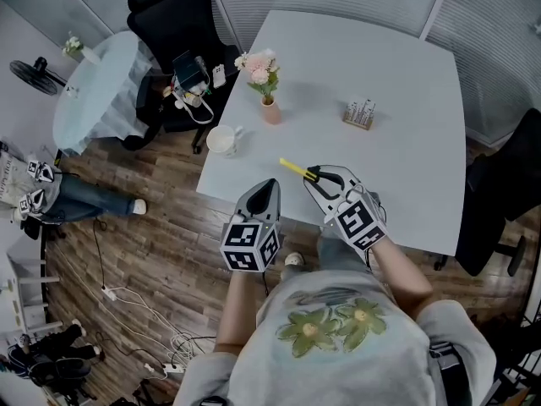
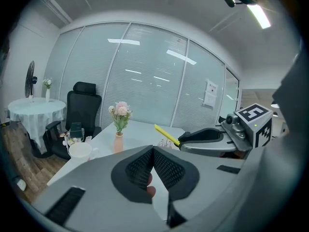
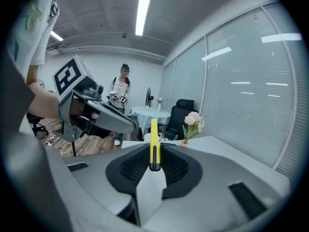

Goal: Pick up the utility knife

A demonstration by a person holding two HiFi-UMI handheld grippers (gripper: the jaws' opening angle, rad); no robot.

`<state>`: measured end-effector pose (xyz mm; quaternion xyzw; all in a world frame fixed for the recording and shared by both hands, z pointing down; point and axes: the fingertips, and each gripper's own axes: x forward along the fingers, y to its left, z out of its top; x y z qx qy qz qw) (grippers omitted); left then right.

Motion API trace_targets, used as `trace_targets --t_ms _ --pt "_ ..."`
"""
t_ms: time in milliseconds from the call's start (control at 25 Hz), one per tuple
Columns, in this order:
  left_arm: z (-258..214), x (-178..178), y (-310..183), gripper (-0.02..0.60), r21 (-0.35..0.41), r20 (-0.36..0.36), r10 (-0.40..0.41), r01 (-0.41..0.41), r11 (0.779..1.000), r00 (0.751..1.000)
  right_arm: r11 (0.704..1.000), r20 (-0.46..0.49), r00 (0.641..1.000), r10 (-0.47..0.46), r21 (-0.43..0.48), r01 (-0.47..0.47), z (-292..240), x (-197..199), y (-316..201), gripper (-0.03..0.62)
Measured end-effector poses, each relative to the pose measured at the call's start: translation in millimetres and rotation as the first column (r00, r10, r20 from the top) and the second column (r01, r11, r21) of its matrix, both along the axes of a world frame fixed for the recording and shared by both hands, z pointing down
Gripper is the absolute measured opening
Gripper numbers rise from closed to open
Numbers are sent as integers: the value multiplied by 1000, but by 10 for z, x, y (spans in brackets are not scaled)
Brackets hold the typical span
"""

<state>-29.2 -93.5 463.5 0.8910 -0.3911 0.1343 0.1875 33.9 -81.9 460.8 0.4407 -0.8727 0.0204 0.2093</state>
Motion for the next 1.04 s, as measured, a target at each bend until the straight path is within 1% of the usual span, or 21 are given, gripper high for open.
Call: trace_targets --t_ms 200,600,1040 --pt "-16 65 58 2 6 0 30 -30 1000 1000 999 18 1000 25 22 -26 -119 31 88 71" --pt "-37 129 155 2 14 5 63 -63 998 998 998 50 997 50 44 -53 -250 56 217 71" --pt "-14 139 181 2 8 10 83 -83 996 996 996 51 996 68 50 -70 -287 64 257 71"
